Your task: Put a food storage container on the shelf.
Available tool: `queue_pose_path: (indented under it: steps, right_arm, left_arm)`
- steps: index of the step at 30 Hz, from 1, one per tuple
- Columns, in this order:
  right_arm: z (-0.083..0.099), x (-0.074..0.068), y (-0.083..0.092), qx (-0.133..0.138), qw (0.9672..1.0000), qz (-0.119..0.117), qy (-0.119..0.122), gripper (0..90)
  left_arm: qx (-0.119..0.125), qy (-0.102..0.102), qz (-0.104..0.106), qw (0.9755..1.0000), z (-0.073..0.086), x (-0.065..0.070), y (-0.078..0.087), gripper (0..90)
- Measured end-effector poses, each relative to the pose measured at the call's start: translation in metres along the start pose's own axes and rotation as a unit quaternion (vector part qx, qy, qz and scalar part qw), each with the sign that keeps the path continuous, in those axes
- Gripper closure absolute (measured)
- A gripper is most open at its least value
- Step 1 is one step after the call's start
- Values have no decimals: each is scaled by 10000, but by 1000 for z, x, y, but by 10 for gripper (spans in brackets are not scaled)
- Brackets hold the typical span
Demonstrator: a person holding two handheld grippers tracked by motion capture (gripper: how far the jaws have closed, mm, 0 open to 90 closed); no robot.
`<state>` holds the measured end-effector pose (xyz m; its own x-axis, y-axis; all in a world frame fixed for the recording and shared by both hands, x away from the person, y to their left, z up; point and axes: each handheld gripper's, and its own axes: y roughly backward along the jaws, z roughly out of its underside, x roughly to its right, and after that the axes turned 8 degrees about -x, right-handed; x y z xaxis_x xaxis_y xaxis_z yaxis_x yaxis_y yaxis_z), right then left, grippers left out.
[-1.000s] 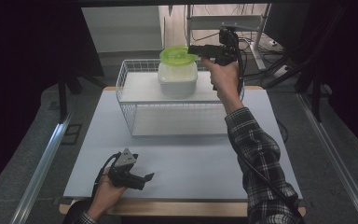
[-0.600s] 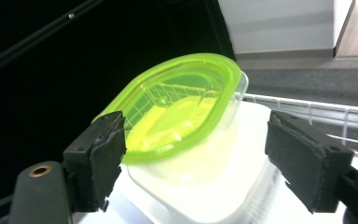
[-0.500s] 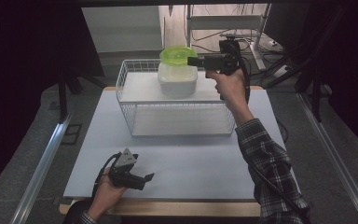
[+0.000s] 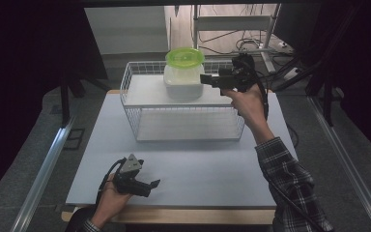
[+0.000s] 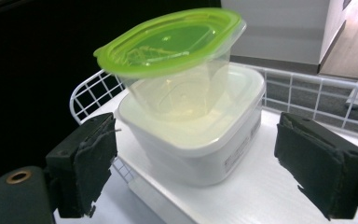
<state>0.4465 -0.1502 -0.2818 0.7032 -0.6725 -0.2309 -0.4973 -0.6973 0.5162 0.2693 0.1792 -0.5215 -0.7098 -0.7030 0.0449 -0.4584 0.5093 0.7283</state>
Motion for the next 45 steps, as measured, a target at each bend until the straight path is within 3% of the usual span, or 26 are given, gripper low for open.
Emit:
queue_pose_path:
  steps: [33, 45]
  right_arm:
    - [55, -12, 5, -279, 9984, -61, 488, 71]
    - [77, -12, 7, -324, 9980, -81, 527, 66]
  left_arm:
    - [31, -4, 29, 10000, 0, 1, 0, 36]
    - [109, 23, 74, 9999, 0, 1, 0, 36]
